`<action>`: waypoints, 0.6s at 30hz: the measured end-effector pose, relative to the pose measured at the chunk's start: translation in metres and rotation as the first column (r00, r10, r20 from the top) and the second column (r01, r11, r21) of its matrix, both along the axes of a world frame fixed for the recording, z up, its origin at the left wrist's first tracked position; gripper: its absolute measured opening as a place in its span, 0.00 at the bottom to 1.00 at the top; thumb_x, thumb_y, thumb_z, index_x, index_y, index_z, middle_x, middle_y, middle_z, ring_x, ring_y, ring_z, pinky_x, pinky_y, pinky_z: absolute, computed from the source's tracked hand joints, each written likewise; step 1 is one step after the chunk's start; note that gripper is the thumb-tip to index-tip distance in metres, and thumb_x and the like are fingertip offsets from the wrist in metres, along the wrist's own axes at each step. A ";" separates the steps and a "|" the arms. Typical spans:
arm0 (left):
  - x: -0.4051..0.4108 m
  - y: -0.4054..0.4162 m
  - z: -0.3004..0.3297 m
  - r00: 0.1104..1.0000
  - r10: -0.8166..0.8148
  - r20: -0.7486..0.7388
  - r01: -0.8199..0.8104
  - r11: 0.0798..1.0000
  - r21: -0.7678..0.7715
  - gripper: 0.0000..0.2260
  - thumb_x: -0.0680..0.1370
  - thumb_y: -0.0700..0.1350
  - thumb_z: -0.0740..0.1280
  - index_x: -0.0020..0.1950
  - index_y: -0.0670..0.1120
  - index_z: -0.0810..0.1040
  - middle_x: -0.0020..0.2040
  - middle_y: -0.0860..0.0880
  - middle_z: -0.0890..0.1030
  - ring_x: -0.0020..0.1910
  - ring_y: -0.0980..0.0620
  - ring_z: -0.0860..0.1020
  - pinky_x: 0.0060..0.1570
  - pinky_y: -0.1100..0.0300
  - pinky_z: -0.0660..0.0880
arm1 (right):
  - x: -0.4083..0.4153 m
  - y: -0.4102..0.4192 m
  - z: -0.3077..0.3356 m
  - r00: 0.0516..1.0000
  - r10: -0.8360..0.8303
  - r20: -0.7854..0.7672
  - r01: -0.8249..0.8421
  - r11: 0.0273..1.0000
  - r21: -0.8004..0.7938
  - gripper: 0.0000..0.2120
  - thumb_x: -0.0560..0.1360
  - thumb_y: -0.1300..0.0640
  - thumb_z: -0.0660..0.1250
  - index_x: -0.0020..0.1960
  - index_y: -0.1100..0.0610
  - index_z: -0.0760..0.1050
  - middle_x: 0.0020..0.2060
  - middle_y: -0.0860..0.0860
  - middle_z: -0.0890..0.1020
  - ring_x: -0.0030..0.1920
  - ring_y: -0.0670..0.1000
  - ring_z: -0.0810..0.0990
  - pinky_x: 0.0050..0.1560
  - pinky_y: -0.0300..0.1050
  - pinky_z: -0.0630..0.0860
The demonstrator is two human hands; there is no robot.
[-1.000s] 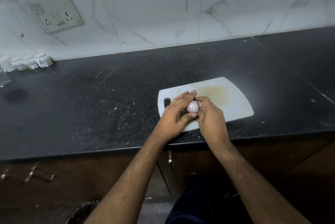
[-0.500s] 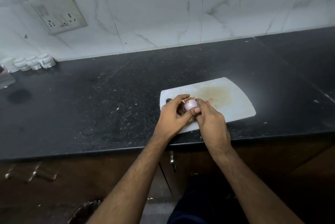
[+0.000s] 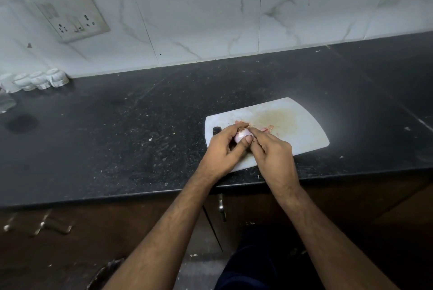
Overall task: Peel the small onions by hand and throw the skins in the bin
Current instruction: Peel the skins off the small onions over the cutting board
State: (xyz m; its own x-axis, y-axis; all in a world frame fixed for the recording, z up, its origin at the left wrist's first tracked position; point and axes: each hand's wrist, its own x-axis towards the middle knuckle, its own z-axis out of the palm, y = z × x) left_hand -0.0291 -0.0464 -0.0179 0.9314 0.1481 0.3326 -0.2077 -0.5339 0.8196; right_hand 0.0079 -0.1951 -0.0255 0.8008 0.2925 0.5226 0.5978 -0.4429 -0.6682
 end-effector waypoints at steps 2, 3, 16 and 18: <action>0.000 -0.001 -0.001 1.000 0.007 -0.027 -0.007 1.000 -0.010 0.20 0.83 0.49 0.67 0.74 0.43 0.75 0.66 0.50 0.82 0.66 0.58 0.78 0.69 0.59 0.74 | 0.001 0.000 -0.001 1.000 0.015 0.015 -0.016 1.000 0.006 0.15 0.81 0.62 0.66 0.68 0.59 0.78 0.59 0.54 0.84 0.59 0.49 0.82 0.66 0.33 0.72; 0.000 -0.001 0.000 0.999 -0.001 -0.038 0.001 1.000 -0.007 0.21 0.83 0.50 0.66 0.74 0.43 0.74 0.66 0.50 0.82 0.66 0.57 0.79 0.68 0.57 0.75 | 0.000 0.000 -0.001 0.999 0.039 0.016 -0.039 0.999 0.010 0.17 0.82 0.64 0.65 0.69 0.59 0.77 0.61 0.54 0.83 0.62 0.50 0.81 0.67 0.39 0.74; -0.003 -0.003 0.000 0.991 -0.066 -0.120 0.062 0.997 -0.035 0.27 0.84 0.54 0.58 0.83 0.49 0.62 0.72 0.45 0.77 0.72 0.49 0.75 0.75 0.51 0.68 | 0.013 -0.010 0.008 0.934 0.034 -0.355 0.101 0.929 0.355 0.13 0.85 0.59 0.59 0.64 0.54 0.79 0.45 0.48 0.87 0.43 0.44 0.87 0.47 0.48 0.85; -0.002 -0.001 0.001 0.993 -0.049 -0.105 0.040 0.996 -0.084 0.29 0.83 0.56 0.58 0.83 0.48 0.62 0.73 0.51 0.76 0.71 0.56 0.74 0.75 0.56 0.68 | 0.012 -0.009 0.009 0.952 0.021 -0.305 0.059 0.966 0.251 0.16 0.84 0.61 0.59 0.67 0.50 0.78 0.45 0.46 0.87 0.43 0.42 0.86 0.48 0.42 0.84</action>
